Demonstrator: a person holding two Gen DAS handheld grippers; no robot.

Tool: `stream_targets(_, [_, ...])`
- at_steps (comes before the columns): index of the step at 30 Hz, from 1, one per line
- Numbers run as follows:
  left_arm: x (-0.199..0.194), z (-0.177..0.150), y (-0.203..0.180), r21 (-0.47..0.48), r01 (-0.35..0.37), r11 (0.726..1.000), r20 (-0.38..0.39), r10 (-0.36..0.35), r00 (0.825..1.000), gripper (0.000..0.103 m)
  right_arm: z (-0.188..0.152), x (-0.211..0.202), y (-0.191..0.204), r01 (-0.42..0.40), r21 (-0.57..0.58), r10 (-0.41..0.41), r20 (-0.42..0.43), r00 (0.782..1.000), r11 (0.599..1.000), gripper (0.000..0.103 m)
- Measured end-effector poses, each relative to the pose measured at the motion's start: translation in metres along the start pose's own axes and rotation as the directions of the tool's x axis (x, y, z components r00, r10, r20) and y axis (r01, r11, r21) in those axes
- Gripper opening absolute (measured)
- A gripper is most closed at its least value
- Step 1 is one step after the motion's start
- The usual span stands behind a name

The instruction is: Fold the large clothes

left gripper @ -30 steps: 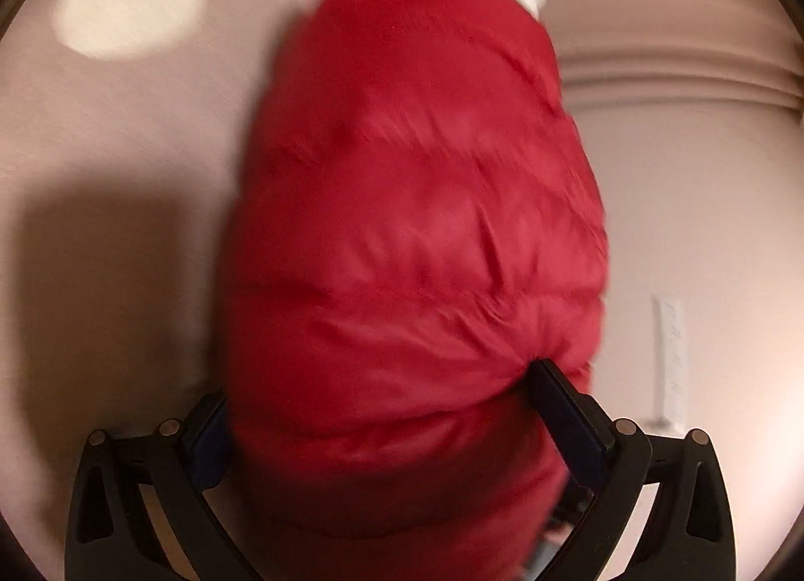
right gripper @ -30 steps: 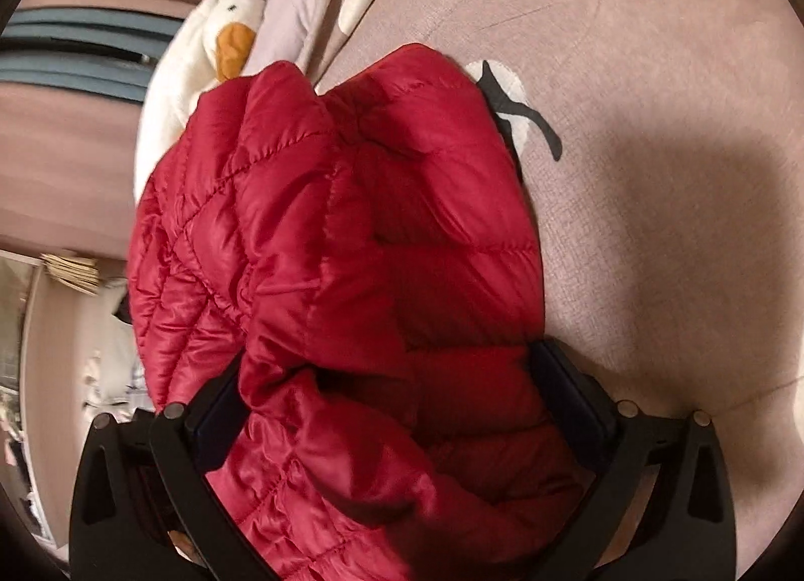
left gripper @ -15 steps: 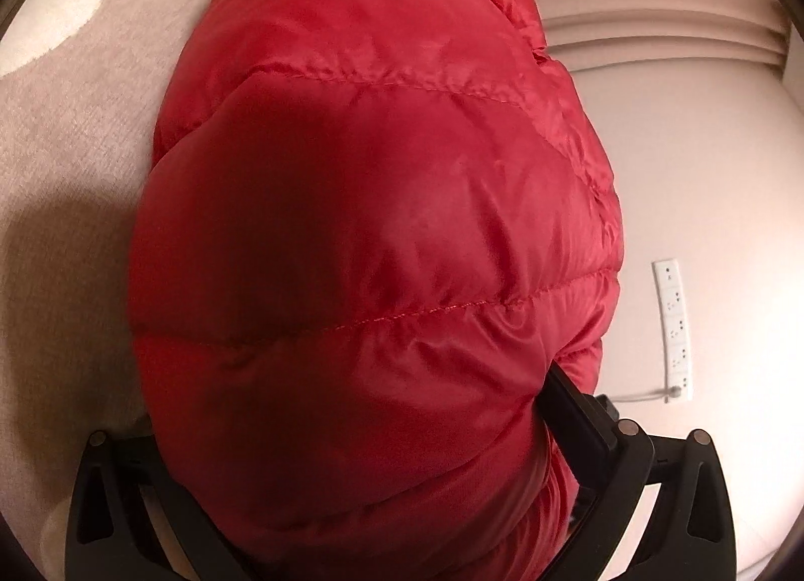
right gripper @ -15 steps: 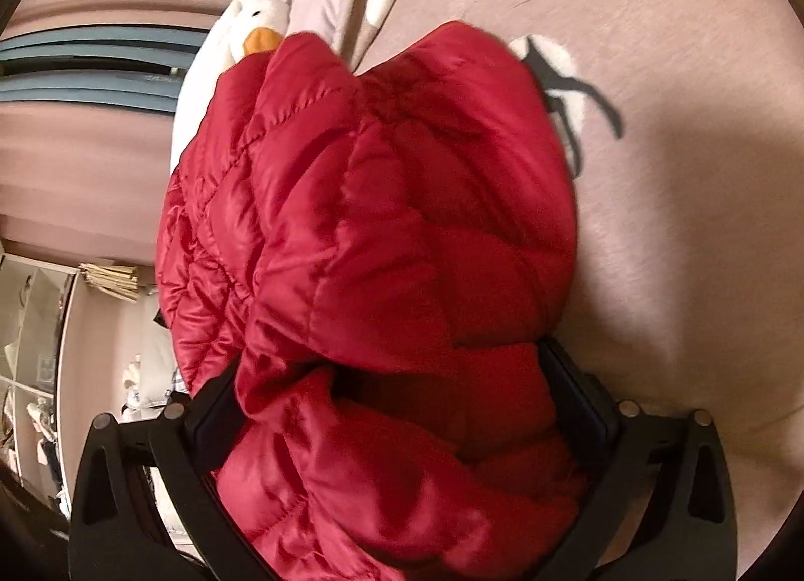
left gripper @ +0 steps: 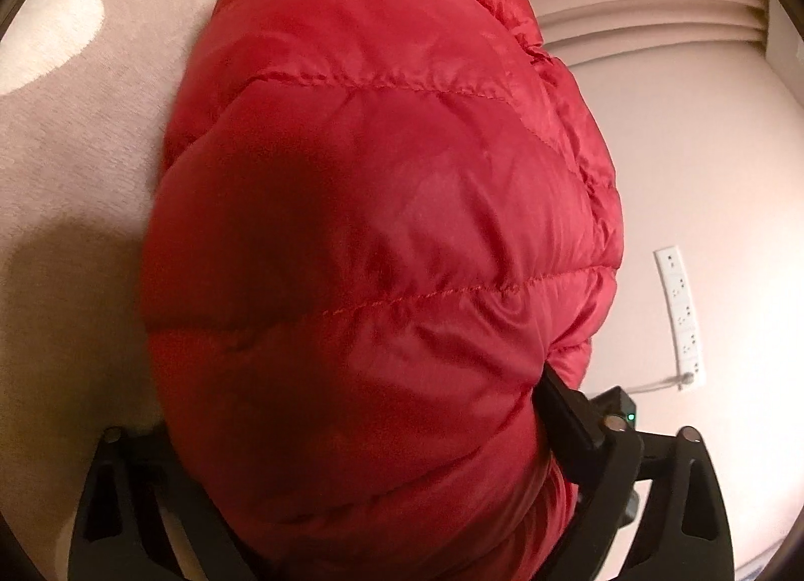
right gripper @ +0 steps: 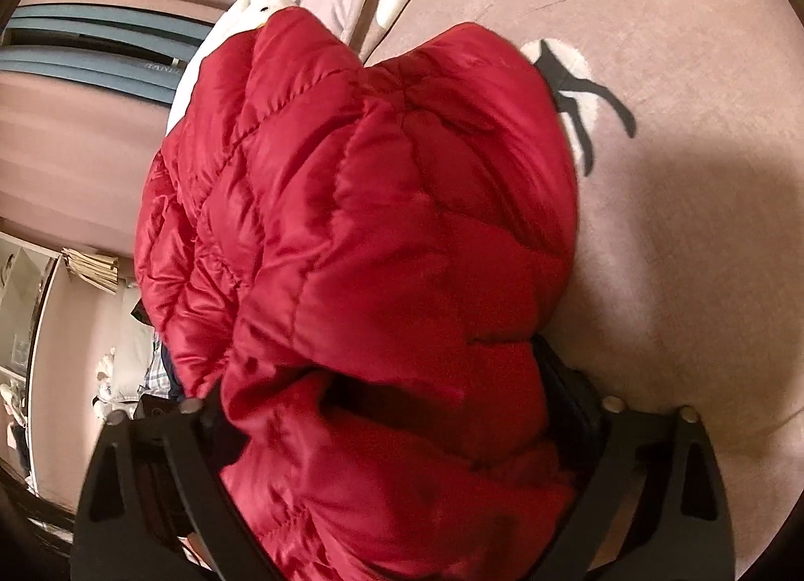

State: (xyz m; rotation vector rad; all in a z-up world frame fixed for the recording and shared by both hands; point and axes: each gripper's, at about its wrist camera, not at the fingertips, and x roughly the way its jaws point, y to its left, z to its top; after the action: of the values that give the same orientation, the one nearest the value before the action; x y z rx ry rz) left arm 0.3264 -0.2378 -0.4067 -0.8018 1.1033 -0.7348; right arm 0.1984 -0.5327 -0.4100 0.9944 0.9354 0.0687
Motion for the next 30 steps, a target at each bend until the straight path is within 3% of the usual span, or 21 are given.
stream_targets(4, [-0.004,0.006,0.001,-0.032,-0.027,0.999,-0.024,0.026,0.999,0.084,-0.009,-0.012,-0.011,-0.096,0.125,0.091,0.042,0.995,0.988,0.054])
stream_targets(5, [-0.009,0.008,-0.003,-0.060,-0.024,0.998,-0.037,0.022,0.999,0.080,-0.014,-0.017,-0.008,-0.128,0.137,0.122,0.051,0.991,0.982,0.051])
stream_targets(7, [-0.023,0.010,-0.028,0.023,-0.051,0.998,-0.013,0.051,0.999,0.078,-0.018,-0.025,0.004,-0.155,0.116,0.149,0.056,0.987,0.981,0.046])
stream_targets(9, [-0.037,0.011,-0.042,0.070,-0.064,0.996,0.019,0.062,0.998,0.077,-0.019,-0.030,0.016,-0.177,0.101,0.173,0.050,0.984,0.979,0.043])
stream_targets(12, [-0.056,0.019,-0.045,0.048,-0.004,0.999,0.034,0.003,0.999,0.073,-0.013,-0.041,0.038,-0.246,0.065,0.243,0.047,0.969,0.967,0.040])
stream_targets(16, [-0.091,0.025,-0.068,0.102,-0.025,0.994,0.104,0.014,0.994,0.073,-0.008,-0.047,0.095,-0.230,-0.081,0.234,0.051,0.971,0.970,0.039])
stream_targets(18, [-0.109,0.029,-0.080,0.133,-0.033,0.991,0.143,0.014,0.990,0.073,-0.006,-0.050,0.119,-0.272,-0.101,0.277,0.044,0.960,0.957,0.039])
stream_targets(24, [-0.195,0.040,-0.129,0.244,-0.107,0.964,0.271,0.038,0.962,0.073,-0.020,-0.065,0.192,-0.370,-0.197,0.381,0.023,0.924,0.908,0.039])
stream_targets(28, [-0.267,0.044,-0.161,0.283,-0.158,0.946,0.353,0.050,0.934,0.073,-0.031,-0.072,0.255,-0.476,-0.218,0.484,-0.017,0.875,0.852,0.039])
stream_targets(30, [-0.294,0.046,-0.177,0.299,-0.183,0.936,0.387,0.056,0.920,0.073,-0.034,-0.075,0.284,-0.485,-0.256,0.497,-0.023,0.868,0.836,0.039])
